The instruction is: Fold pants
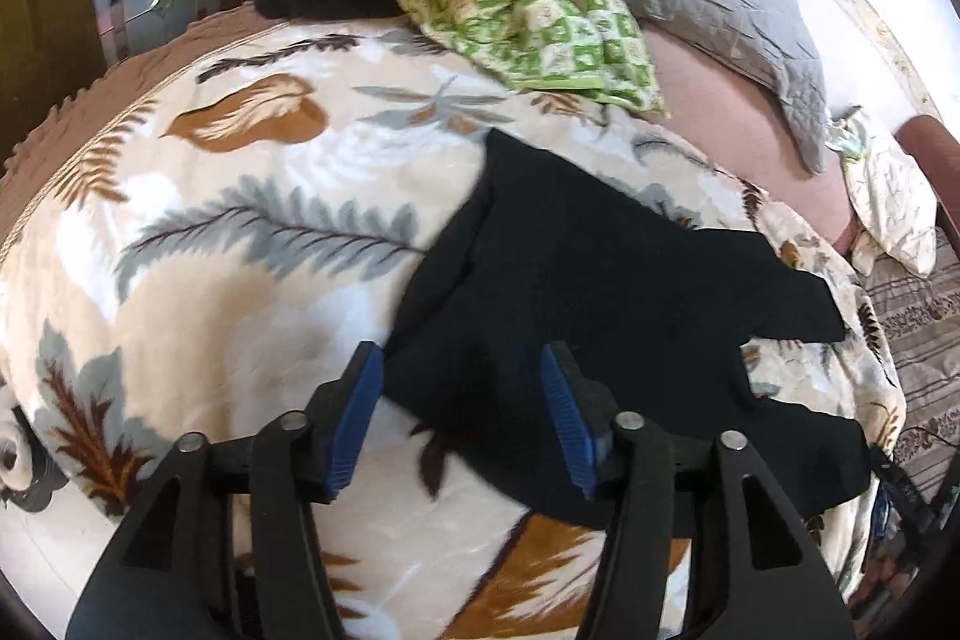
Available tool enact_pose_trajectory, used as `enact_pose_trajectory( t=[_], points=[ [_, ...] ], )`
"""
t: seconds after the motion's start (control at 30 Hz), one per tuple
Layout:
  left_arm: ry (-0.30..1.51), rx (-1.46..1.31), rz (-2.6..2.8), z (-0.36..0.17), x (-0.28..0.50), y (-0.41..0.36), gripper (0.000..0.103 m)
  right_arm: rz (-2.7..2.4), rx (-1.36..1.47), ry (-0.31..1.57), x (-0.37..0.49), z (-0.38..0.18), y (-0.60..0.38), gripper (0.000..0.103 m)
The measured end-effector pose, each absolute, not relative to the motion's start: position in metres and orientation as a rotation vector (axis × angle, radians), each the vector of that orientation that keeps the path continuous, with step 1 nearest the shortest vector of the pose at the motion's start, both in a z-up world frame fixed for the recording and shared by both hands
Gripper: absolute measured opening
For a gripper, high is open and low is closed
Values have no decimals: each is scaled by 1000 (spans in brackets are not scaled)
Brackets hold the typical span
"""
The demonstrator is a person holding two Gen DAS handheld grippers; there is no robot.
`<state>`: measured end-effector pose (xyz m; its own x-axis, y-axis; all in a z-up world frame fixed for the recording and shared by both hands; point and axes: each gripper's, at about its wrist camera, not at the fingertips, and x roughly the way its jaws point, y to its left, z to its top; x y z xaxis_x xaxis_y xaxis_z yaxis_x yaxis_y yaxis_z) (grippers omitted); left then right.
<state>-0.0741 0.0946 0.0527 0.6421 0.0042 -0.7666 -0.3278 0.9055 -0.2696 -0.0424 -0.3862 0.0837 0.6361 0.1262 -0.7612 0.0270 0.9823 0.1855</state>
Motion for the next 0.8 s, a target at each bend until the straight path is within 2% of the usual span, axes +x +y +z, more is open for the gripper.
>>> enact_pose_trajectory(
  t=[0.13,0.23,0.3,0.37,0.5,0.6,0.8],
  points=[
    [878,-388,150,49,-55,80,62,137,157,934,-24,66,-354,49],
    [894,-384,91,46,-33,73,73,214,145,939,-5,65,-337,52],
    [898,-379,62,46,-19,72,77,262,128,929,12,68,-328,68],
    [900,-362,32,46,1,73,83,305,98,912,31,73,-320,72],
    [924,-278,-44,48,40,74,84,395,0,905,76,85,-296,74],
    [964,-184,-127,46,76,71,85,467,-75,859,104,95,-279,83],
    [1021,-54,-229,37,128,69,85,574,-253,874,161,87,-237,83]
  ],
)
